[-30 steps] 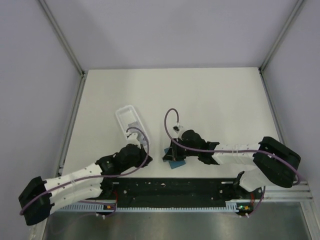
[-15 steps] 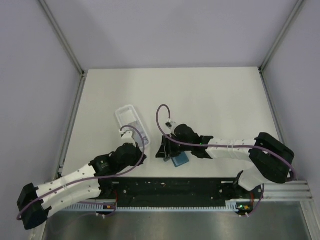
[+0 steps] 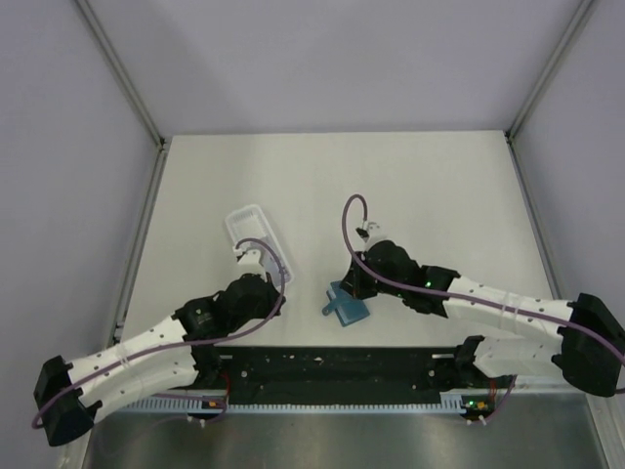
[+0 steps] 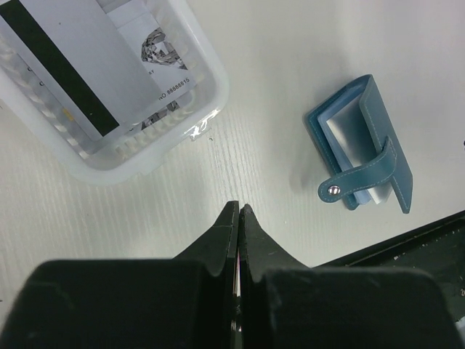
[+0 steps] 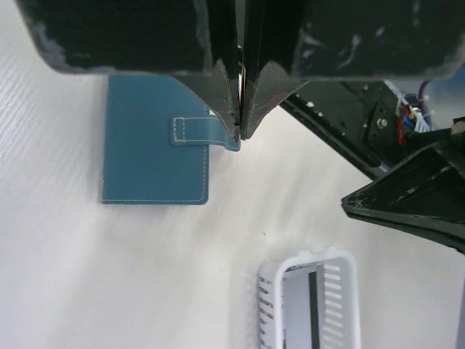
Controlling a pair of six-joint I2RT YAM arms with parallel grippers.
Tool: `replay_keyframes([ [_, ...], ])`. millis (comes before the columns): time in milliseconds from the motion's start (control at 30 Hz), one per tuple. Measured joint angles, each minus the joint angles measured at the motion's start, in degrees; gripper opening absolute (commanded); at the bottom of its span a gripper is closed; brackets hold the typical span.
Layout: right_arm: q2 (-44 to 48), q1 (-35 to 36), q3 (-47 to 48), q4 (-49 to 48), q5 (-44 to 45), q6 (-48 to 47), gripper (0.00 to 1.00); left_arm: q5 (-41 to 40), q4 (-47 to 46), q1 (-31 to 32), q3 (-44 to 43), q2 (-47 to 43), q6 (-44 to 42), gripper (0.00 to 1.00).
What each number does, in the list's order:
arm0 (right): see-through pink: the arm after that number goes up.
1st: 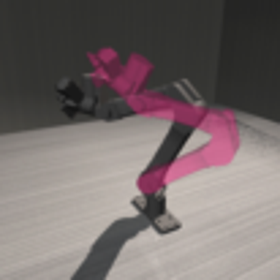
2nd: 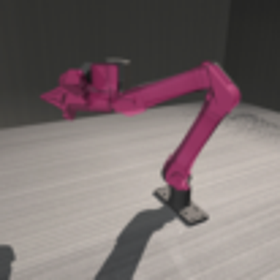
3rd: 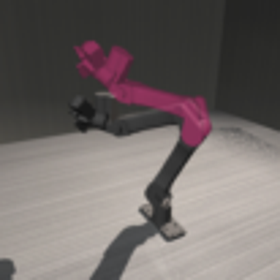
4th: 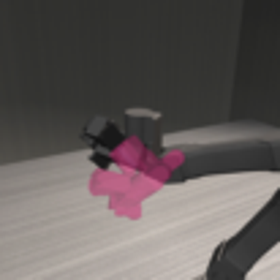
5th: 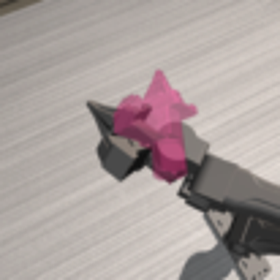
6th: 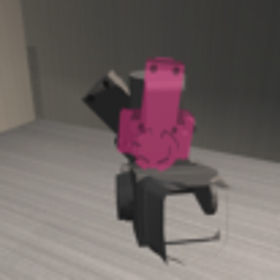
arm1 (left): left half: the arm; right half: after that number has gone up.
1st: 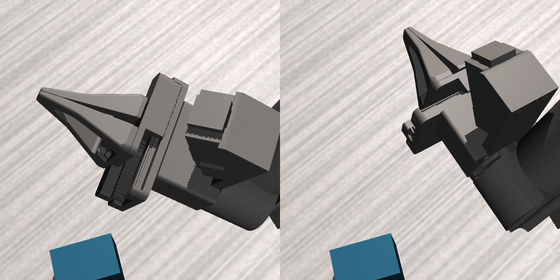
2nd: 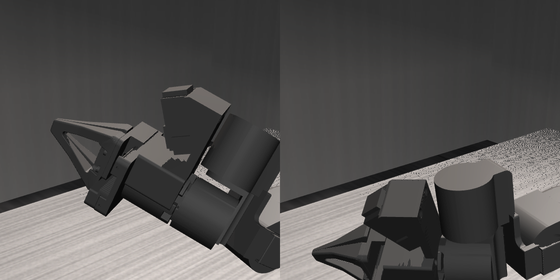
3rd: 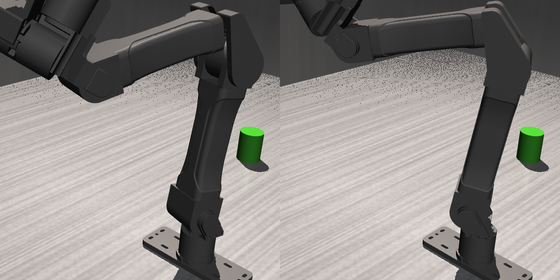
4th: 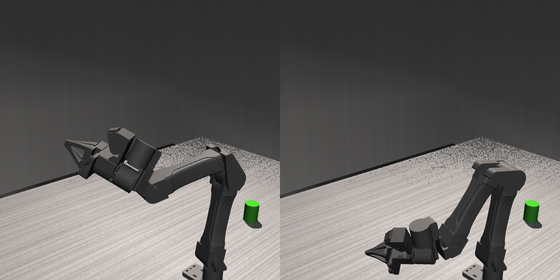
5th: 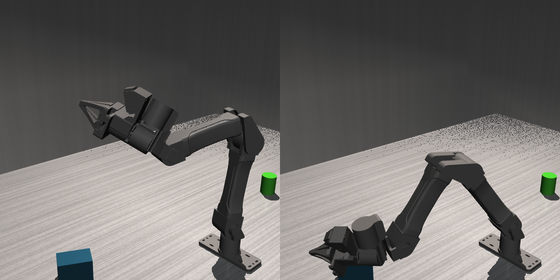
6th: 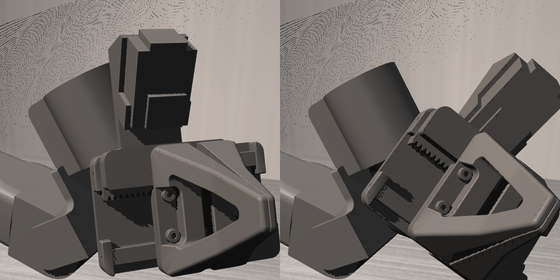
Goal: Put the credit cards into the card holder
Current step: Close the card holder at the center of the board, then turn over the card holder at the center of the board.
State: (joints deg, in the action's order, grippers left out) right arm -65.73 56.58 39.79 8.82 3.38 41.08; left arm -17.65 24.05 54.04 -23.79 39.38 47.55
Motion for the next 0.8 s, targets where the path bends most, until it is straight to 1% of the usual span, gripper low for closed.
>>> replay_keyframes([
  [167, -1.95, -0.15, -2.10, 0.55, -0.33, 0.04, 0.00, 0.31, -0.02, 0.00, -0.35, 1.07, -0.57, 0.00],
  [400, -13.68, -0.13, -3.06, -3.13, -3.82, 1.03, 0.00, 1.73, -1.05, 0.00, -2.08, 2.64, -1.51, 0.00],
  [500, -15.74, -0.13, -3.17, -3.45, -4.87, 1.38, 0.00, 2.49, -2.16, 0.00, -2.86, 3.61, -2.32, 0.00],
  [667, -13.99, -0.13, -3.21, -3.32, -4.85, 1.38, 0.00, 4.31, -4.83, 0.00, -4.13, 6.45, -3.21, 0.00],
  [800, -6.36, -0.13, -3.45, -1.86, -1.92, 1.38, 0.00, 7.04, -7.50, 0.00, -5.53, 10.01, -4.00, 0.00],
])
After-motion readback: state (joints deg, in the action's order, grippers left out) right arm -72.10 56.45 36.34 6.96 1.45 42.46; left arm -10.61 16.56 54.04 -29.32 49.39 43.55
